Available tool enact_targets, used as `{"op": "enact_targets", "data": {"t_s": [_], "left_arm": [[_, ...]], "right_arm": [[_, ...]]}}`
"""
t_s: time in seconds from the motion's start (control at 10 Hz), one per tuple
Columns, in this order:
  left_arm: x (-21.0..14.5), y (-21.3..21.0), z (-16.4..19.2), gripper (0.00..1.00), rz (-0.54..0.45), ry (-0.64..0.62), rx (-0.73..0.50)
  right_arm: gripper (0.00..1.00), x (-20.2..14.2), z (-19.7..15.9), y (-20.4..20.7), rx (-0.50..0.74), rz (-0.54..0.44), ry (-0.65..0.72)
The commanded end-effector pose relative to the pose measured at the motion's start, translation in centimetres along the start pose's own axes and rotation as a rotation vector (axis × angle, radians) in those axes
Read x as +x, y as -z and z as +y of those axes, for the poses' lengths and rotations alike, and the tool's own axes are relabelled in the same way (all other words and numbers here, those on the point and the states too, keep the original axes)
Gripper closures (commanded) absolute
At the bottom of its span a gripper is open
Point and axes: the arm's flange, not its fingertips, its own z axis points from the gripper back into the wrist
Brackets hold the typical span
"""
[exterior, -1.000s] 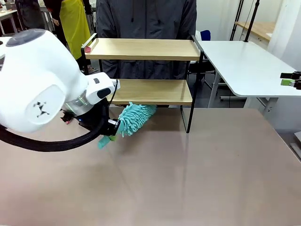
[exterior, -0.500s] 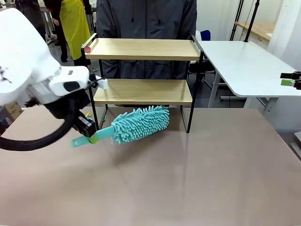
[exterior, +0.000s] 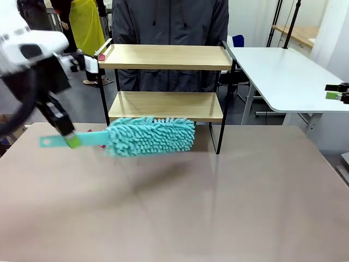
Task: Clean the shelf.
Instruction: Clean the specific section of the Shelf indicated by the human with the Duster.
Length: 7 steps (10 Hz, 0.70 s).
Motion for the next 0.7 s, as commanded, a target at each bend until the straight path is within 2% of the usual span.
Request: {"op": "enact_targets", "data": {"t_s": [0.0, 0.2, 0.6], "left_arm": [[0.3, -4.8, 0.0, 0.87, 0.106, 0.123, -0.06], [1.3, -6.2, -0.5, 0.87, 0.229, 0.149, -0.053], [3.5, -4.2, -1.9, 0.87, 0.443, 0.196, 0.055]], "right_arm": [[0.0, 0.2, 0.1, 0.1, -0.001, 0.004, 0.0], [0.0, 0.2, 0.1, 0.1, -0.001, 0.004, 0.0], [0.0, 0.2, 0.1, 0.1, -0.001, 0.004, 0.0]]}}
